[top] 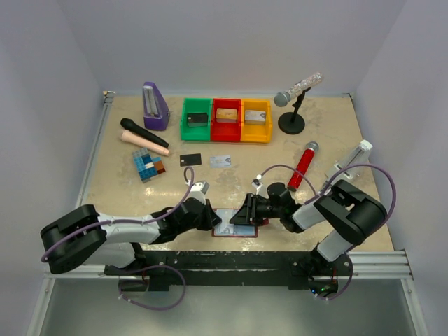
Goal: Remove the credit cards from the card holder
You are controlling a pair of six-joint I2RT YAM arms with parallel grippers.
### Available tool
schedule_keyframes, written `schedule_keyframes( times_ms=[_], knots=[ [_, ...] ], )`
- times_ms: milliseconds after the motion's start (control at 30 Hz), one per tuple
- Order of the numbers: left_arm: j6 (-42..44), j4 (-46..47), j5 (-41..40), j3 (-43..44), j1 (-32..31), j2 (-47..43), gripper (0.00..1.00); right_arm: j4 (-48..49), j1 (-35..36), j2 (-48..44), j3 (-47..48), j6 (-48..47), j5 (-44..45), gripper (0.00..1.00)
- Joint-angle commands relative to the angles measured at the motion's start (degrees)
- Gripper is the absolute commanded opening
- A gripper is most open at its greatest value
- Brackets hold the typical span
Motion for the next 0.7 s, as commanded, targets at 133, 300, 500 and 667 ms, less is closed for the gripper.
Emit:
schedule_keyframes(
  times_ms=[133, 300, 500, 667],
  knots=[
    [-0.57, -0.58, -1.85, -1.77, -0.08, -3.7, 0.08, 10.0, -0.48, 1.11, -1.4, 1.96, -1.77, 0.37],
    [0.31, -4.54, -3.08, -1.06, -0.08, -7.49, 0.14, 11.76, -0.48, 1.73, -1.23, 2.4, -2.3, 0.37],
    [0.66, -5.16, -3.0, -1.15, -0.08, -7.14, 0.15, 13.69, -0.48, 3.48, -0.79, 3.1, -3.09, 0.37],
    [0.14, -4.19, -2.73, -1.85, -0.08, -5.47, 0.11, 16.33, -0.57, 5.06, -0.7, 4.24, -3.97, 0.37]
  ],
)
